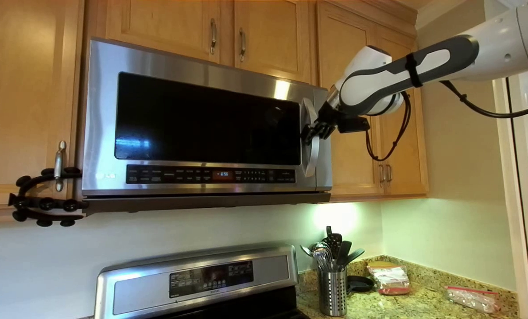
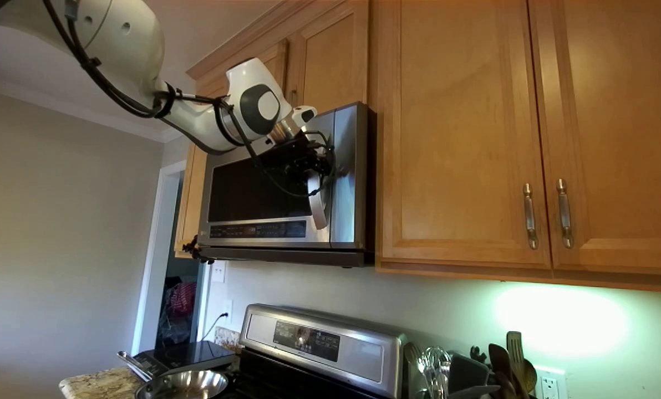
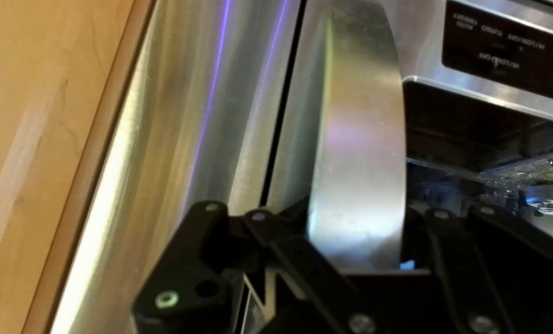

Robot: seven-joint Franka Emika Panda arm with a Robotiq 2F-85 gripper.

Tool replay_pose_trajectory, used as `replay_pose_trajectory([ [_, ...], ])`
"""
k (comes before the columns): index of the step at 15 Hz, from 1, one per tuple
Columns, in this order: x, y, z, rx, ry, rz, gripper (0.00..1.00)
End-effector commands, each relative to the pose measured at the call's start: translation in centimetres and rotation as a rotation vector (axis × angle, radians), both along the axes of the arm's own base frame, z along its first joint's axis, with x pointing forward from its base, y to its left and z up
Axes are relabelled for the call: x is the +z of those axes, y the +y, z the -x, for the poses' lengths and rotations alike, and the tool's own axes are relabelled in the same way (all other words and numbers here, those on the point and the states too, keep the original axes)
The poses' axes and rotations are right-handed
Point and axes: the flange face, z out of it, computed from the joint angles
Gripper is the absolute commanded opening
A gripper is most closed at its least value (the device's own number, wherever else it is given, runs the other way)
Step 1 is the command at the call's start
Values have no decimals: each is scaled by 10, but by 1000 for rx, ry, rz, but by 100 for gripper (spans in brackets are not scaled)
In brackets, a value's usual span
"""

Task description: Open the microwave door

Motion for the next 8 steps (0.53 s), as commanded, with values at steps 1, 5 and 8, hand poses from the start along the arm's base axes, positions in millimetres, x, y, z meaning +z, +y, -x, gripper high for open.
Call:
replay_pose_trajectory([
  [1, -23, 19, 11, 30, 70, -11, 4],
  [5, -29, 31, 24, 44, 104, -34, 1],
  [8, -30, 37, 32, 33, 119, -16, 3],
])
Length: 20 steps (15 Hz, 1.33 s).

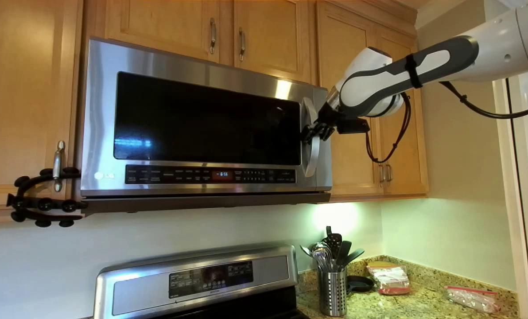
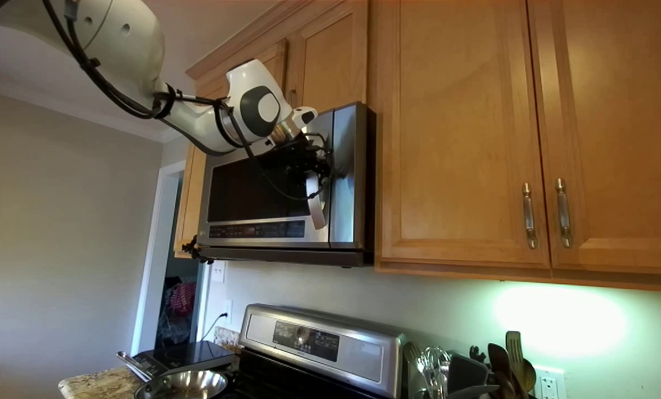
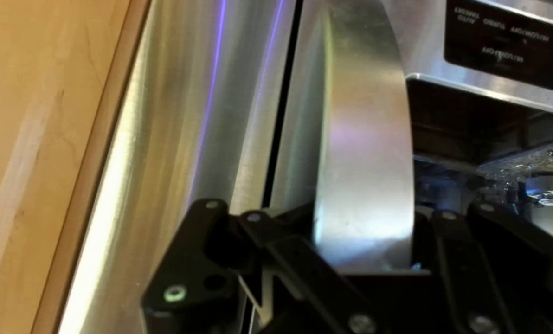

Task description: Open the microwave door

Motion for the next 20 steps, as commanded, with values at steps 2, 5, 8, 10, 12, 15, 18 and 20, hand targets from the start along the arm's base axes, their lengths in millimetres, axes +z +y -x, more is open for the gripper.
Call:
replay_pose_trajectory([
  [2, -28, 41, 35, 35, 131, 21, 3],
  [5, -30, 49, 46, 23, 165, 37, 2],
  [8, -28, 64, 71, 20, 203, 8, 2],
  [10, -29, 67, 79, 22, 212, -22, 28],
  [12, -31, 66, 86, 13, 227, -37, 33],
  [15, -35, 67, 93, 33, 290, -70, 52],
  [18, -40, 68, 100, 65, 379, -94, 71],
  [20, -53, 65, 104, 74, 485, -102, 84],
])
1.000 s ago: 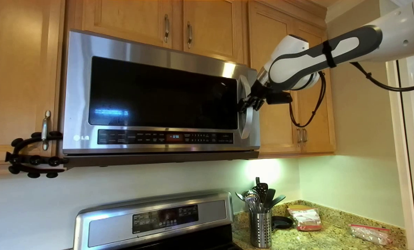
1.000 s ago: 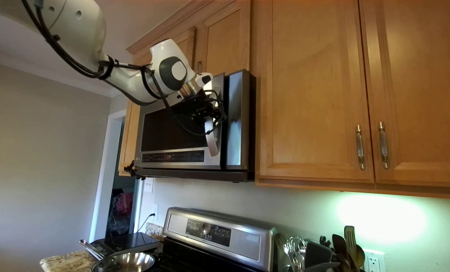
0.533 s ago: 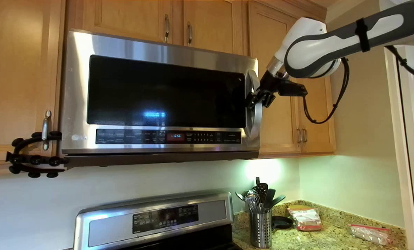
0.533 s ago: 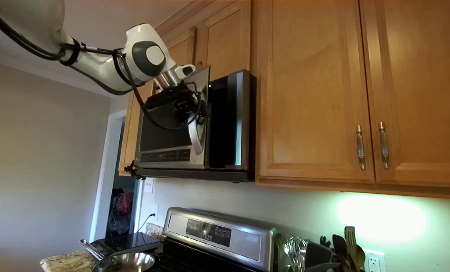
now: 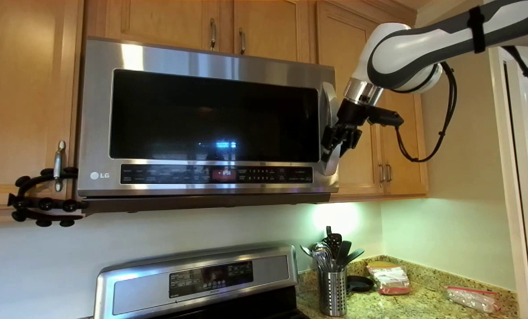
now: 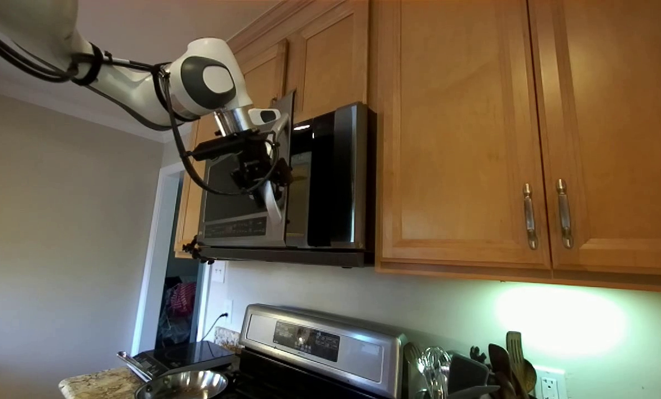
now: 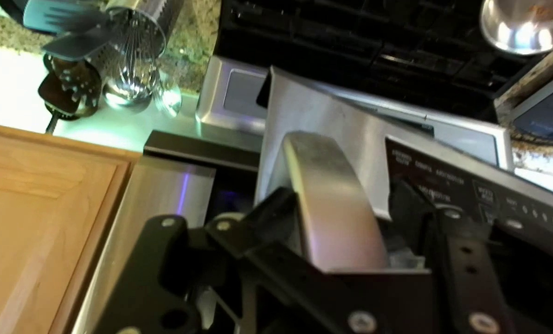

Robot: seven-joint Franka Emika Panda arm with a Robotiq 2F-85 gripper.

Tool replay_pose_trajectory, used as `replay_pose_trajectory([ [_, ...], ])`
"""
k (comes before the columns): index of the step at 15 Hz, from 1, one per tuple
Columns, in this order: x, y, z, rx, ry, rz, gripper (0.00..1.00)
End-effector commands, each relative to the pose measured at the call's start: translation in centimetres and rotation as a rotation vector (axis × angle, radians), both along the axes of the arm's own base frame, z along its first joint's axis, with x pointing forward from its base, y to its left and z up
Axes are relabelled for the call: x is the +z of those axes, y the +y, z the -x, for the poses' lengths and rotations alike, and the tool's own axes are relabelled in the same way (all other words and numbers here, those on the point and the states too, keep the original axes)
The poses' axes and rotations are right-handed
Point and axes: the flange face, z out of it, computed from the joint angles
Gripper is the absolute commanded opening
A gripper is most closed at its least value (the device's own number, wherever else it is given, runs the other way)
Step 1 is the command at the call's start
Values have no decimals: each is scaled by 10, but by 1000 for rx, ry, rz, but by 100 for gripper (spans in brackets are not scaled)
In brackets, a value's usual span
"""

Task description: Open the microwave door

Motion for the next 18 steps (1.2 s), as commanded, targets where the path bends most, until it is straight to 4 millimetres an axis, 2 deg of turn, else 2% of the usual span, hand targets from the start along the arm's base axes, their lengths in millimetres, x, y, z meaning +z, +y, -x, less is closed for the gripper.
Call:
replay_pose_trajectory([
  [1, -31, 17, 9, 67, 183, -48, 92],
  [3, -44, 13, 14, 65, 296, -90, 100],
  [7, -72, 7, 27, 35, 523, -158, 100],
  [10, -88, -1, 34, 7, 625, -197, 100],
  [14, -102, -14, 32, -19, 622, -210, 100],
  [15, -105, -18, 29, -48, 607, -161, 100],
  [16, -98, -12, 29, -10, 630, -181, 100],
  [18, -100, -13, 28, -12, 632, -178, 100],
])
